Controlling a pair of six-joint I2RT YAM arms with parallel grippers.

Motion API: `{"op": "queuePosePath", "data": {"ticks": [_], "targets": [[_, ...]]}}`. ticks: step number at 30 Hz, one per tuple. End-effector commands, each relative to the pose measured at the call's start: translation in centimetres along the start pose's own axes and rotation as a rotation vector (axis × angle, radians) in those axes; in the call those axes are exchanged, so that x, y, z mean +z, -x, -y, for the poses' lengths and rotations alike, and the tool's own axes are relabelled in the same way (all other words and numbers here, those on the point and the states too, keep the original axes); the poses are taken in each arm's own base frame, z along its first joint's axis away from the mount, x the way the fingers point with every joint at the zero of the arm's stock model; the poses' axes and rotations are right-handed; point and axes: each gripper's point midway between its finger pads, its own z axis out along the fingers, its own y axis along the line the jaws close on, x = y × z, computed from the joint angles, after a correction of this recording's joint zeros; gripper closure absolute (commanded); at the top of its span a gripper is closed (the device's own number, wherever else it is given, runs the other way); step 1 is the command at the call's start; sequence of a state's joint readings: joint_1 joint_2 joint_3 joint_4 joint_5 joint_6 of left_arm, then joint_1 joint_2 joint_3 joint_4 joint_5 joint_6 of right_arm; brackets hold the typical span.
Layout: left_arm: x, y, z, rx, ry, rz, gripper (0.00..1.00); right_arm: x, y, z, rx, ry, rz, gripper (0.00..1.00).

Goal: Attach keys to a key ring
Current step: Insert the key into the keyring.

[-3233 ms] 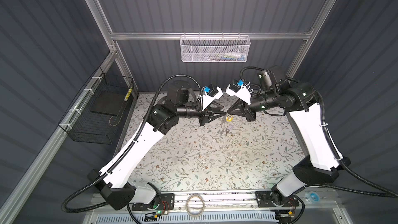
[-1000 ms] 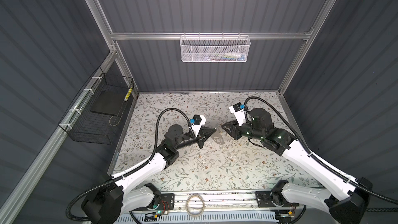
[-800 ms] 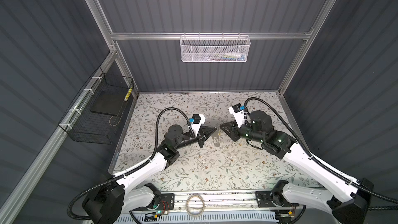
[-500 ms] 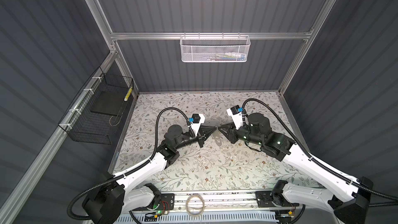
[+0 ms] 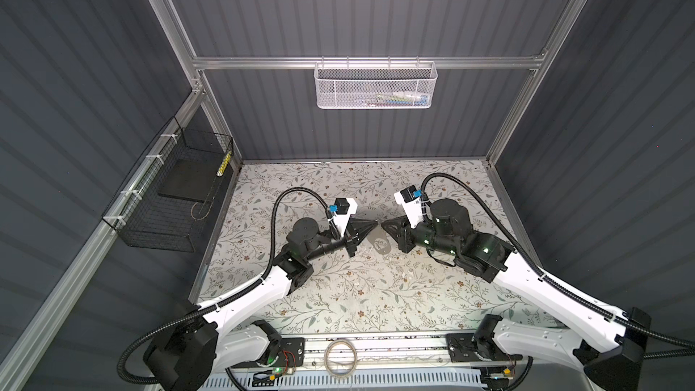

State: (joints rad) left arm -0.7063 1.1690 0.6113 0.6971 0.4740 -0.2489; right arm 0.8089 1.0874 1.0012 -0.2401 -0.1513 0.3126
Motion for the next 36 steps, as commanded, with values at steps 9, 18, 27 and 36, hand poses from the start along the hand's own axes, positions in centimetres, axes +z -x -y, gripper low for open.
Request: {"op": "queuePosePath", "data": {"ticks": [9,18,27,36], "targets": [[-0.1,2.8,0.7,-0.002,-0.019,0.099,1.0,0.7,-0.5,-0.9,-0.018,0.033,-0.024,0.97],[-0.1,2.9,1.1,-0.023,-0.05,0.121,1.0,0.7,0.1,-3.5,-0.038,0.185,0.002,1.0],[-0.3,3.1,1.6,-0.04,-0.079,0.15,1.0,0.0,0.2,-5.2,-0.071,0.292,-0.007,0.93],[-0.5,3.4,1.7,-0.041,-0.083,0.17,1.0,-3.8,2.4,0.0,-0.055,-0.016,0.167,0.62]]}}
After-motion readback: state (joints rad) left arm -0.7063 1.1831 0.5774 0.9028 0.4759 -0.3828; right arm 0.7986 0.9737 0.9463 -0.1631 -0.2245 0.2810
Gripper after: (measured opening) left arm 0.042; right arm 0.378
